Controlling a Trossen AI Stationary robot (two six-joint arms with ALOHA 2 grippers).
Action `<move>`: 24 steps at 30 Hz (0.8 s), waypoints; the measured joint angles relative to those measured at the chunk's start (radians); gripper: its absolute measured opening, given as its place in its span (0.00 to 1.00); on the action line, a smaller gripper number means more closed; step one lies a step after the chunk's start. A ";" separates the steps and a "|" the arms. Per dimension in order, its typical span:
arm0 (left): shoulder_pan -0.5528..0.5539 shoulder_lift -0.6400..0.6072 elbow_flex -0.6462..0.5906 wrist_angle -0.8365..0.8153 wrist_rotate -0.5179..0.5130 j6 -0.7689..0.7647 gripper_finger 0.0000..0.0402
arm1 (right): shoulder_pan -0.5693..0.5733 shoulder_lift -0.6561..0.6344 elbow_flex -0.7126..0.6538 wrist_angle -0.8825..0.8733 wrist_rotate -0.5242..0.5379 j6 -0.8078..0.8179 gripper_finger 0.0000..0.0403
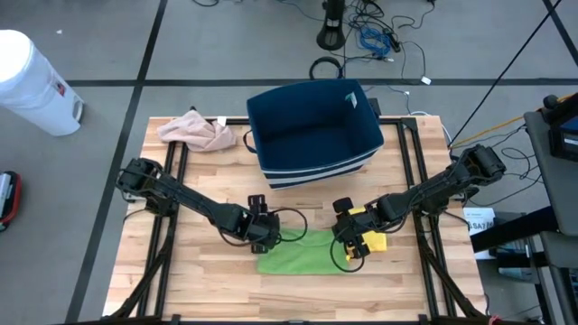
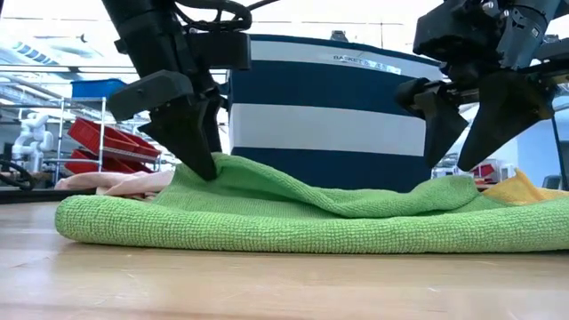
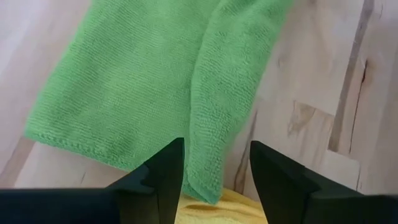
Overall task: Fold towel
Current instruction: Fold the green towel
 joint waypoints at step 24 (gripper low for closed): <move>-0.074 -0.047 0.000 -0.066 0.032 -0.015 0.69 | 0.145 0.000 0.000 0.229 -0.108 0.057 0.42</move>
